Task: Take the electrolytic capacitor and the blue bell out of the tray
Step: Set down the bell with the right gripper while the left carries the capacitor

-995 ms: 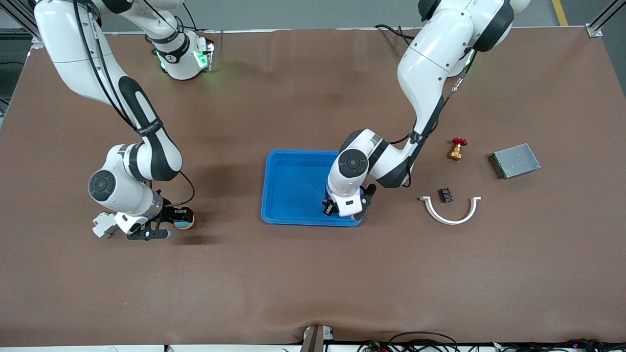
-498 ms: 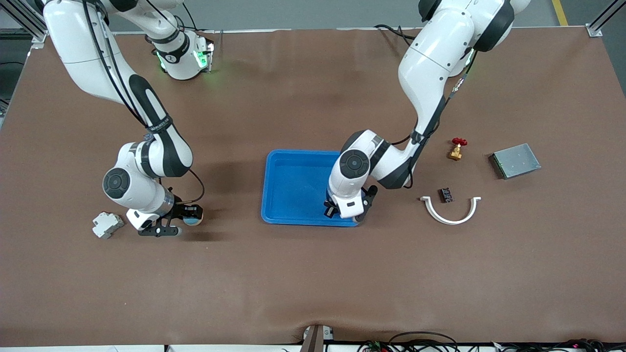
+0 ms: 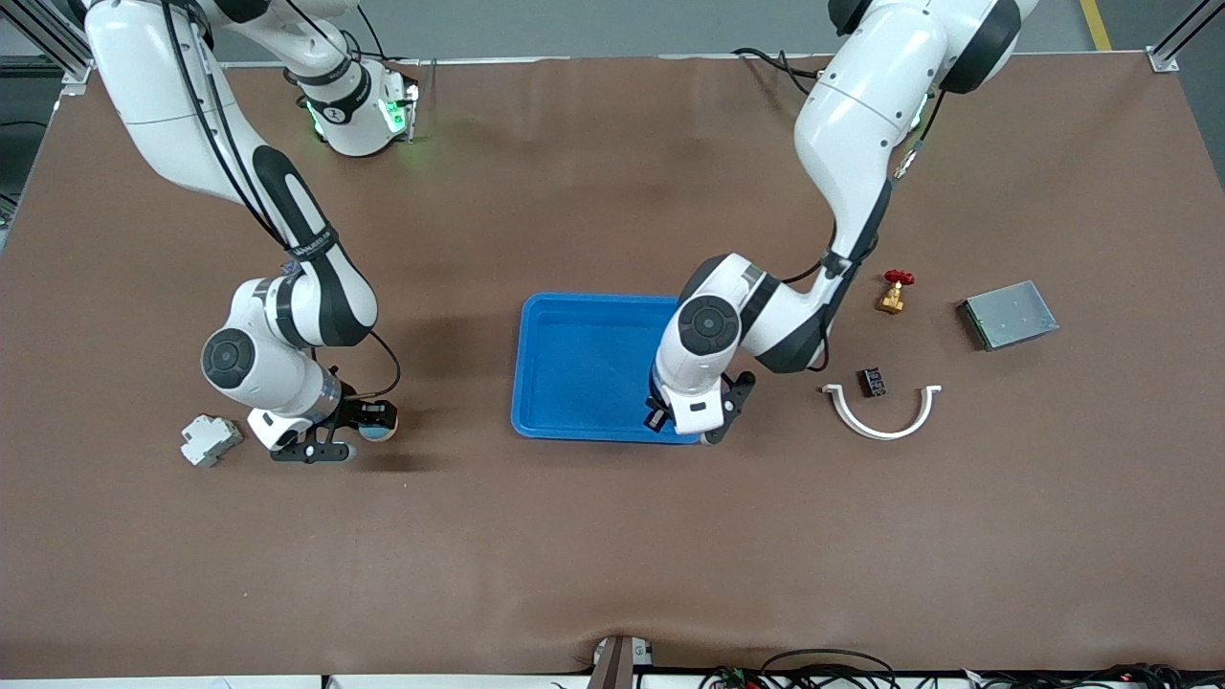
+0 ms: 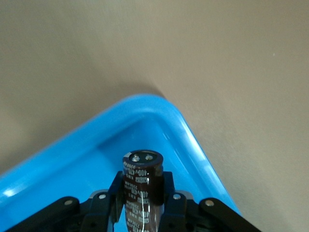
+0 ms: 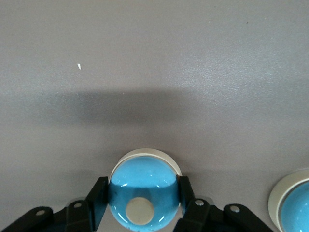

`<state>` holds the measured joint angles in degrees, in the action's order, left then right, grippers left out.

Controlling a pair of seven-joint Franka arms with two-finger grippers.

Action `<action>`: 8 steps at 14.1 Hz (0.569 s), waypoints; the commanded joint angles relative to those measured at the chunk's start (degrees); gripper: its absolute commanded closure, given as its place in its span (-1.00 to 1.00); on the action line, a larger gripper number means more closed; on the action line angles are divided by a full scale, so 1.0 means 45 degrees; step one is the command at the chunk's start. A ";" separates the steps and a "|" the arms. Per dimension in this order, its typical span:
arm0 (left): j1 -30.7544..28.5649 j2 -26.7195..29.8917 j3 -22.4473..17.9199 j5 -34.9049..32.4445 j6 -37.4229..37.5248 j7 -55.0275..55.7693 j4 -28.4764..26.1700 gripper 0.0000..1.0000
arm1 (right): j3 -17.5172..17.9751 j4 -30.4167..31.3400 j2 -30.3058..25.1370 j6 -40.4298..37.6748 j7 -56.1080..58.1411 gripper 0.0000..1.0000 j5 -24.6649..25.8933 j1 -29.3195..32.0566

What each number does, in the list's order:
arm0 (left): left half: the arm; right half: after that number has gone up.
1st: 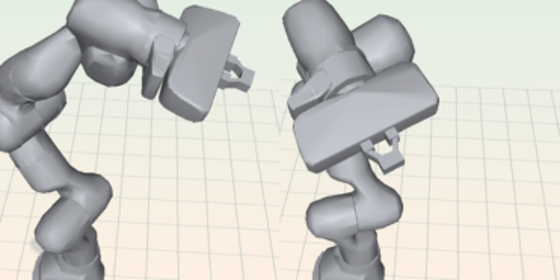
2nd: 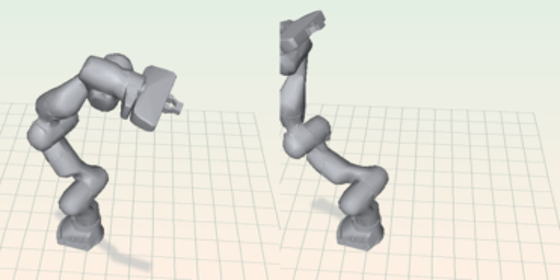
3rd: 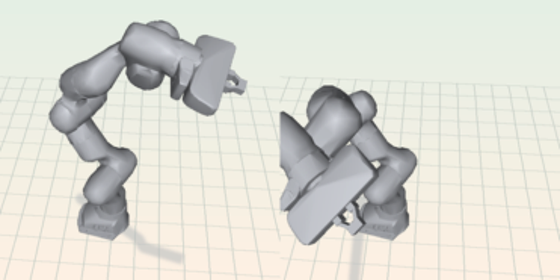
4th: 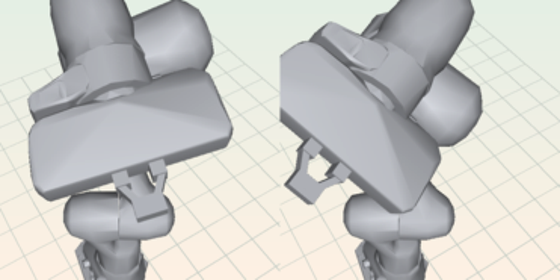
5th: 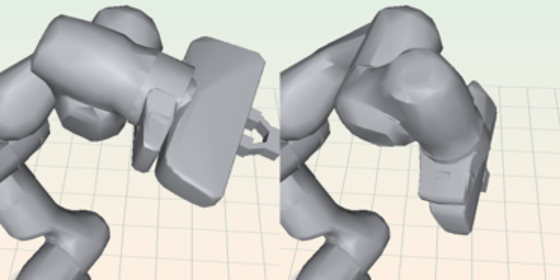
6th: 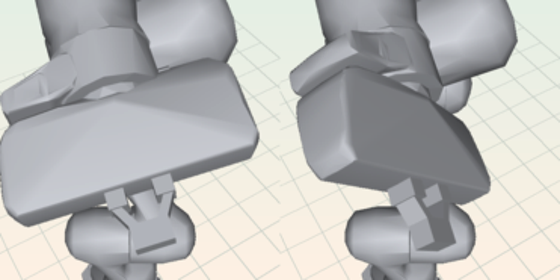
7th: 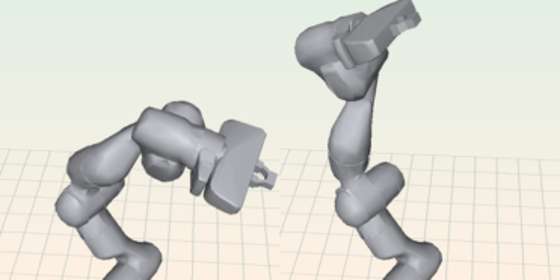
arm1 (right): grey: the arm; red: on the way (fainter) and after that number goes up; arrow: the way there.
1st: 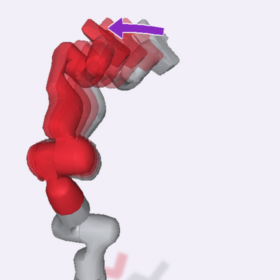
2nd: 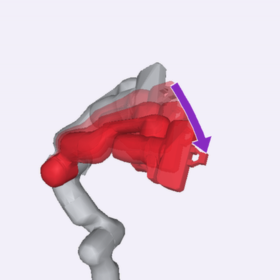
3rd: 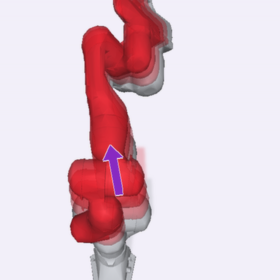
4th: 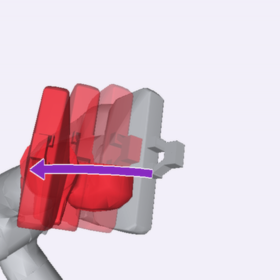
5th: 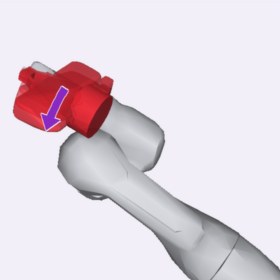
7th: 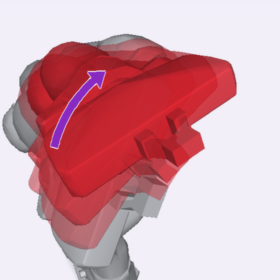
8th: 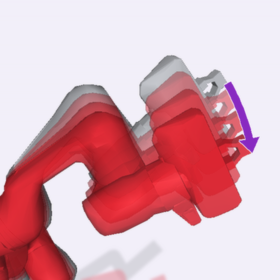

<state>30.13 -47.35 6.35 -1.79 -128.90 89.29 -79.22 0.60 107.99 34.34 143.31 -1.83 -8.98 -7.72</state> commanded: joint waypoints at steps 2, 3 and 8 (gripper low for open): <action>-0.0678 0.1087 0.0014 -0.0209 0.1473 -0.1383 -0.0247 1.00 | -0.0016 0.0768 -0.0521 0.0088 -0.0141 1.00 -0.0193 -0.0061; -0.0951 0.1205 0.0034 -0.0189 0.1843 -0.2004 -0.0266 1.00 | -0.0016 0.0768 -0.0521 0.0088 -0.0141 1.00 -0.0193 -0.0061; -0.2473 0.1966 0.0053 -0.0189 0.2978 -0.5326 -0.0403 1.00 | -0.0016 0.0827 -0.0521 0.0108 -0.0161 1.00 -0.0193 -0.0061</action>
<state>21.37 -41.30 6.25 -1.80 -117.30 69.62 -79.33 0.60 109.28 33.55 143.32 -1.86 -8.98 -7.72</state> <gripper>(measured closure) 0.652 0.366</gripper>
